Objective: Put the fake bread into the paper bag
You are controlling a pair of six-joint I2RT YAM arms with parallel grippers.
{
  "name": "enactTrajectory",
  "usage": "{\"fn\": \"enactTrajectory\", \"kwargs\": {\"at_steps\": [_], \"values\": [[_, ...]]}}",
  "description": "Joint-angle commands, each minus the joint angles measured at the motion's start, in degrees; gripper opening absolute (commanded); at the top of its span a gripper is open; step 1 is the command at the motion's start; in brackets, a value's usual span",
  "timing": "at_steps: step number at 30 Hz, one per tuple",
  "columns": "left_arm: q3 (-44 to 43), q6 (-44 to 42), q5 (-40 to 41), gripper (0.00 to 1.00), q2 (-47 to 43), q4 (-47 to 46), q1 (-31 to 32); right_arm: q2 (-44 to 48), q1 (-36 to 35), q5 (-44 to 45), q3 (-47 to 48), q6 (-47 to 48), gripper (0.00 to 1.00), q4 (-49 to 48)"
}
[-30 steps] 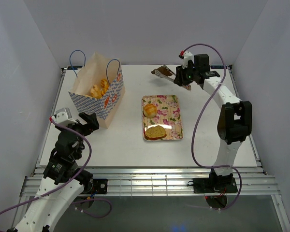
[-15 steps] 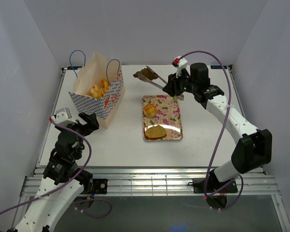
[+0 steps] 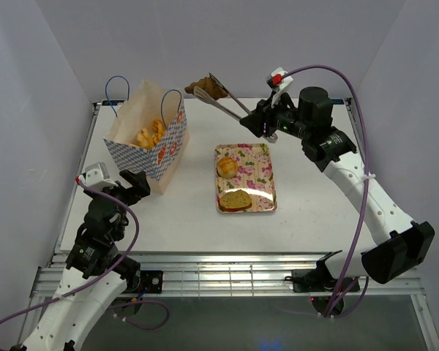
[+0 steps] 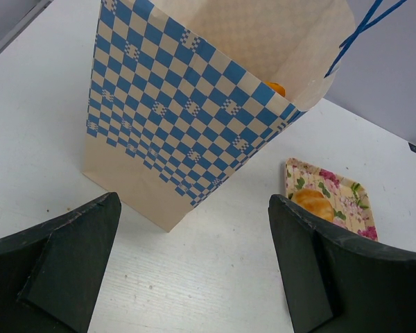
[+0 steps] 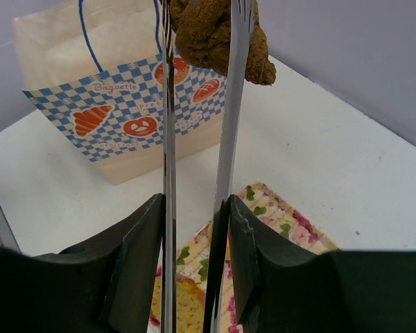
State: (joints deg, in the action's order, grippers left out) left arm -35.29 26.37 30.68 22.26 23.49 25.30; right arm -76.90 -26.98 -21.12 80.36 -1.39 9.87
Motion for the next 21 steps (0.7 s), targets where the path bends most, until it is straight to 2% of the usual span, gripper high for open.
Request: {"fn": "enactTrajectory", "kwargs": {"at_steps": [1, 12, 21], "values": [[0.13, -0.09, 0.26, 0.98, -0.02, -0.19, 0.01, -0.96, -1.67, -1.02, 5.77, -1.86, 0.38, -3.1], [0.13, -0.09, 0.26, 0.98, -0.29, -0.2, 0.01, -12.47, -7.64, -4.18, 24.12, -4.23, 0.38, -2.48], [0.13, -0.09, 0.17, 0.98, -0.46, -0.19, 0.01, -22.76, -11.86, -5.86, 33.54, -7.23, 0.37, -3.98]]}}
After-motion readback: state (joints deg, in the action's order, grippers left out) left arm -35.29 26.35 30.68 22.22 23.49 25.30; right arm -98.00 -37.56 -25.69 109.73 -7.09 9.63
